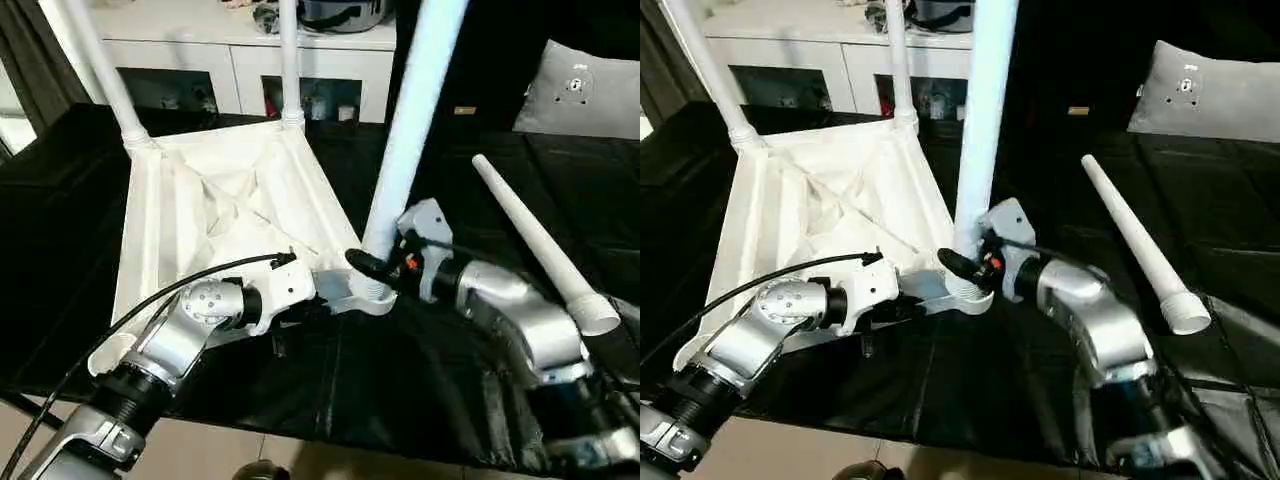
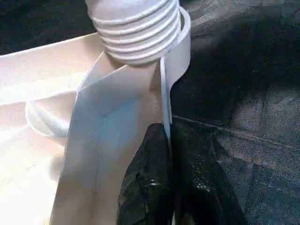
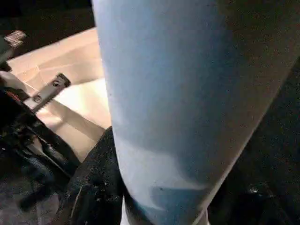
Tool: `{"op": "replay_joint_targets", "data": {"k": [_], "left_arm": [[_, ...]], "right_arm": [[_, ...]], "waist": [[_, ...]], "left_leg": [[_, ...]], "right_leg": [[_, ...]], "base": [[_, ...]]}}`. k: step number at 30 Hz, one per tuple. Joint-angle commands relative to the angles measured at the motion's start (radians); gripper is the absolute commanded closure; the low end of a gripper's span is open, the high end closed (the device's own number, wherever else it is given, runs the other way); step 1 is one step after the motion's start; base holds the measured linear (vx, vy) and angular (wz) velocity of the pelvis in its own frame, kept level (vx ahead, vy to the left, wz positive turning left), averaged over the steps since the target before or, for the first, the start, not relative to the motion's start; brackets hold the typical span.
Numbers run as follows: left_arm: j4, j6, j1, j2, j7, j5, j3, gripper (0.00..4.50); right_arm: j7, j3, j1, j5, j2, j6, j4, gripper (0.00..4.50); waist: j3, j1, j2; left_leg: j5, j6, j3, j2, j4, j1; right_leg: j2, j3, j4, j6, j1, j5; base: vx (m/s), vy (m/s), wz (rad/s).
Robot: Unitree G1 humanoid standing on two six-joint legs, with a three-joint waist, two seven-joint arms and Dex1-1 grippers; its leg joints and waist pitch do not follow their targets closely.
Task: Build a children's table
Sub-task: Insert table leg to table base
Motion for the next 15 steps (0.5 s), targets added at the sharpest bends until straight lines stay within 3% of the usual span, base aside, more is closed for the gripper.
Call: {"op": "replay_joint_targets", "data": {"k": [1,5,8,15], "left_arm": [[0.031,-0.005,0.002,0.022,-0.029,0.034,-0.025,4.5],[0.01,-0.028,0.01,0.029,-0.113,-0.01,-0.026,4.5],[0.009,-0.03,0.008,0.031,-0.125,-0.012,-0.027,4.5],[0.037,-0.048,-0.018,0.03,-0.164,-0.012,-0.031,4.5]], "right_arm": [[0.012,0.005,-0.006,-0.005,-0.01,0.025,0.016,2.62],[0.056,0.025,-0.021,0.001,-0.041,0.082,0.036,2.62],[0.069,0.024,-0.024,0.013,-0.041,0.097,0.037,2.62],[0.114,0.036,-0.016,0.033,-0.053,0.127,0.011,2.62]], "waist": [[-0.054,0.002,-0.01],[-0.058,0.005,-0.014],[-0.058,0.004,-0.018],[-0.054,0.006,-0.017]], "left_leg": [[-0.246,-0.011,-0.027,0.081,-0.083,0.029],[-0.19,0.013,-0.024,0.081,-0.077,0.028],[-0.188,0.016,-0.023,0.082,-0.077,0.029],[-0.236,-0.003,-0.02,0.085,-0.082,0.035]], "right_leg": [[-0.089,0.038,-0.087,-0.217,0.014,-0.093],[-0.089,0.036,-0.079,-0.233,0.018,0.0],[-0.088,0.034,-0.077,-0.241,0.02,0.027],[-0.088,0.035,-0.083,-0.241,0.016,-0.041]], "base": [[0.0,0.0,0.0],[0.0,0.0,0.0],[0.0,0.0,0.0],[0.0,0.0,0.0]]}}
